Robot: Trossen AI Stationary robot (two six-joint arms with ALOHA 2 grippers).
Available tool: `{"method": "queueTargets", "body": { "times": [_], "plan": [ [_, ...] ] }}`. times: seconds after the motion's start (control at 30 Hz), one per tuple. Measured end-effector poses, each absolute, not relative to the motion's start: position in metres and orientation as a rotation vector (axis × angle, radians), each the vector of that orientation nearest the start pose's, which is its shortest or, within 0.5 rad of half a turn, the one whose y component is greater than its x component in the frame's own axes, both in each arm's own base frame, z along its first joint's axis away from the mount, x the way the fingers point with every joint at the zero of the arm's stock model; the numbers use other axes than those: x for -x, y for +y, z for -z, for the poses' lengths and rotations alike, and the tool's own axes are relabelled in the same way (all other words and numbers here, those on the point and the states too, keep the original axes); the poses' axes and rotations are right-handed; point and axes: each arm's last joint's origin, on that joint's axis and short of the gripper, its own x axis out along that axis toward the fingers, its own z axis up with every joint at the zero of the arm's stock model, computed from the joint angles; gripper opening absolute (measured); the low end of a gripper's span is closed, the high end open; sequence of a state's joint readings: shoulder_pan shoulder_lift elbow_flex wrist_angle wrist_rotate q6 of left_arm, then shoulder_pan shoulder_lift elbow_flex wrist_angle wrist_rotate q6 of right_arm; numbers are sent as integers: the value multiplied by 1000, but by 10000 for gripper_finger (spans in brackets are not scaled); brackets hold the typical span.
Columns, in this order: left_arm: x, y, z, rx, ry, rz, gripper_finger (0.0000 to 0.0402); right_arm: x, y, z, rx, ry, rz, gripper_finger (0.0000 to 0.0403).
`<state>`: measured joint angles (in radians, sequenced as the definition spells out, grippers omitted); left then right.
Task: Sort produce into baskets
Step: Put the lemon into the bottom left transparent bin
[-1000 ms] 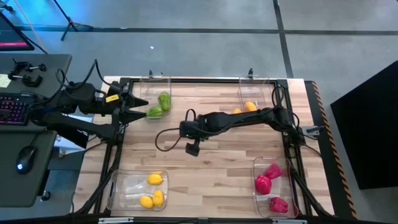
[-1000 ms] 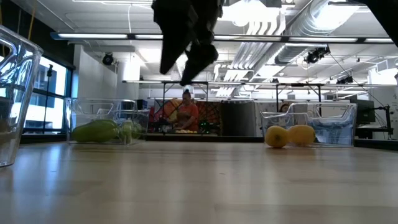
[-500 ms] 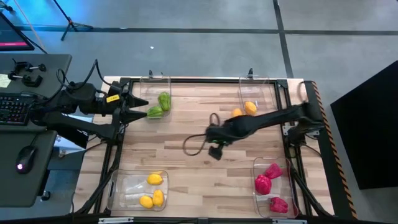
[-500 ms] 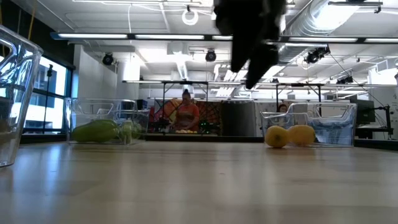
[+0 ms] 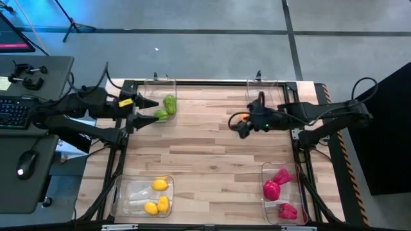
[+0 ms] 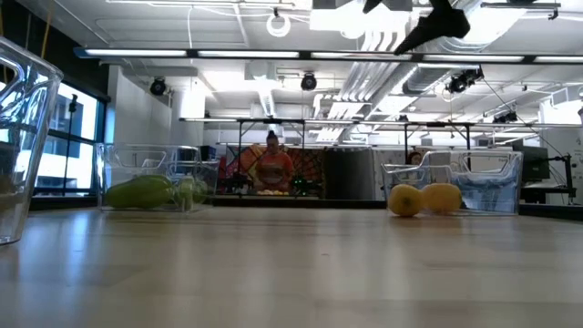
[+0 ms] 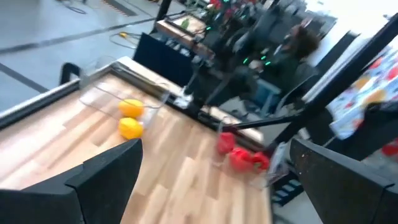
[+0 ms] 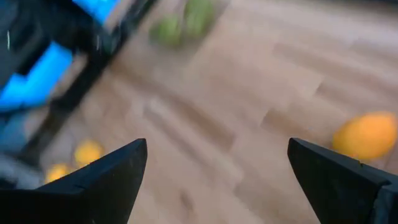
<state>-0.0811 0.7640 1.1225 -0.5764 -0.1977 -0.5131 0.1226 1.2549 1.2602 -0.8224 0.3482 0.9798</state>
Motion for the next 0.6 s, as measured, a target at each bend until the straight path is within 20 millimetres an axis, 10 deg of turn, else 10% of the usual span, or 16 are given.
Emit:
{"method": "queueTargets", "body": {
  "times": [0.37, 0.6],
  "plan": [
    [-165, -1, -393, 360, 236, -422, 395, -258, 2, -341, -563, 506, 796, 378],
    [-185, 1, -382, 393, 256, -550, 395, -297, -31, -289, -712, 769, 809, 378]
  ]
}}
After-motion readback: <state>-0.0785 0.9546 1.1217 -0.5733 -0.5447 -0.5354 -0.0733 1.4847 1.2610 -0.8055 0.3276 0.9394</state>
